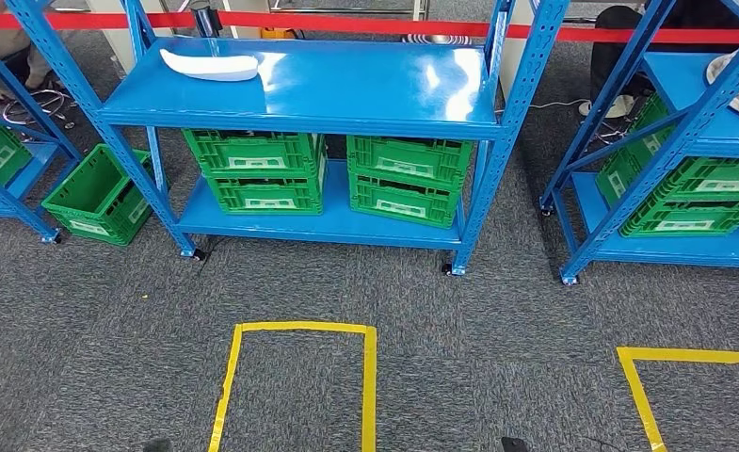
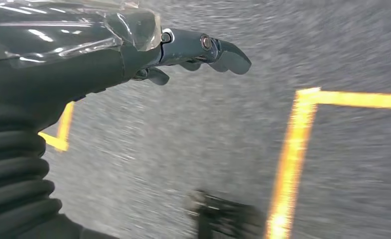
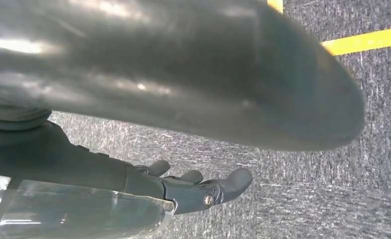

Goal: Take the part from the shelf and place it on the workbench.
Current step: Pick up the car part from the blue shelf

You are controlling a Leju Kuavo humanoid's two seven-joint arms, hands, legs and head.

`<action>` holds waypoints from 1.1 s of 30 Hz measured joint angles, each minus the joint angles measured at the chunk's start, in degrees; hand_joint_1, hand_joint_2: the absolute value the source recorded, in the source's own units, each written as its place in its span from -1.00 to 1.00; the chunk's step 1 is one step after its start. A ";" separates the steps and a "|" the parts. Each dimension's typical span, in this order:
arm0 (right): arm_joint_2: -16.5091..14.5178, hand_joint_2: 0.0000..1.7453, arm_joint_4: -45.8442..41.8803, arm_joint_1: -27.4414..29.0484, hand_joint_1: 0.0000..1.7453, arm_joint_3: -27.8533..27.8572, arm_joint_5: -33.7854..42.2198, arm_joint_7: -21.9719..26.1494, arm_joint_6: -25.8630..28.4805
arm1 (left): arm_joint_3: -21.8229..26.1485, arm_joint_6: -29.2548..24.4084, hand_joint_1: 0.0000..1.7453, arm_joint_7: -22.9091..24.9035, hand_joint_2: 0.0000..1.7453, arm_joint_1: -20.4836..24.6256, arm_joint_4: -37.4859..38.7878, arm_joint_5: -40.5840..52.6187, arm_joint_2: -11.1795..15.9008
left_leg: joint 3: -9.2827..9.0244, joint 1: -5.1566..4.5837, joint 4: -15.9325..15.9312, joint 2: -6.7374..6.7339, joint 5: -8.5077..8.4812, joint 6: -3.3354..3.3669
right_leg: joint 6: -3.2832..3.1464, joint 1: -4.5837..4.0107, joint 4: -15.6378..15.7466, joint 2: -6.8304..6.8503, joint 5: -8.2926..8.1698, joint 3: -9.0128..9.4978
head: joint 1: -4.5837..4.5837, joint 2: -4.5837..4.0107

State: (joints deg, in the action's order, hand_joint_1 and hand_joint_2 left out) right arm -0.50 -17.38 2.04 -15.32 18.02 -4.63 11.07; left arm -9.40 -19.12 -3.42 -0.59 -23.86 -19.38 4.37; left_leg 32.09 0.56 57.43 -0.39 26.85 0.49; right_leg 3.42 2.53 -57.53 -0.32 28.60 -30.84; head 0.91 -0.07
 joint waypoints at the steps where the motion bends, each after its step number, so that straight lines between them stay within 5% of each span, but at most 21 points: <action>1: 0.00 -1.00 0.35 -0.31 -1.00 -0.83 0.82 0.00 0.45 | -0.15 -0.36 -1.00 -0.49 -1.00 0.51 -0.67 -1.34 0.27 | 0.00 0.00 0.00 0.00 -0.01 -0.01 | 0.00 0.00 0.00 0.00 -0.01 0.03 | 0.00 0.00; 15: -0.01 -1.00 3.61 -2.76 -1.00 -7.83 7.99 -0.16 4.19 | -1.48 -2.86 -1.00 -4.65 -1.00 3.16 -7.31 -12.94 2.37 | 0.03 0.00 0.00 0.00 -0.03 -0.03 | 0.00 0.00 -0.01 0.00 -0.02 0.00 | 0.01 0.00; 19: 0.00 -1.00 3.84 -2.93 -1.00 -8.13 9.18 -0.45 1.68 | -2.11 5.74 -1.00 -7.76 -1.00 3.11 -11.70 -14.09 2.78 | 0.03 0.00 0.02 0.05 -0.05 -0.04 | 0.00 0.00 -0.01 0.09 -0.02 -0.09 | 0.01 0.00; 26: 0.00 -1.00 3.96 -3.75 -1.00 -8.23 10.14 -0.18 -1.88 | -6.94 22.25 -1.00 -10.27 -1.00 4.60 -31.04 -10.94 3.55 | -0.04 0.00 0.09 0.09 -0.17 -0.07 | -0.12 0.00 -0.02 0.15 -0.17 -0.10 | 0.01 0.00; 30: 0.22 1.00 3.98 -4.45 -1.00 -8.87 9.65 0.66 -5.44 | -14.50 52.74 -1.00 -15.69 -1.00 6.55 -48.50 -12.99 4.37 | 0.10 0.00 0.19 0.37 -0.33 -0.02 | -0.03 0.00 -0.05 0.38 -0.23 -0.09 | -0.01 0.00; 33: 0.39 1.00 3.97 -5.16 -1.00 -9.20 10.30 1.11 -7.43 | -22.22 64.78 -1.00 -16.14 -1.00 8.43 -60.09 -14.81 4.71 | 0.10 -0.08 0.25 0.19 -0.30 0.00 | 0.05 0.06 -0.02 0.24 -0.30 0.08 | -0.02 0.00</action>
State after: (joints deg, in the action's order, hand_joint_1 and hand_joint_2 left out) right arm -0.11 -13.41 -3.12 -24.52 28.31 -3.53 3.64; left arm -31.63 45.66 -19.56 7.85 -83.95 -34.19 9.08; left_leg 32.19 0.48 57.68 -0.20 26.56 0.49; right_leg 3.47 2.59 -57.55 -0.08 28.30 -30.76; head 0.89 -0.07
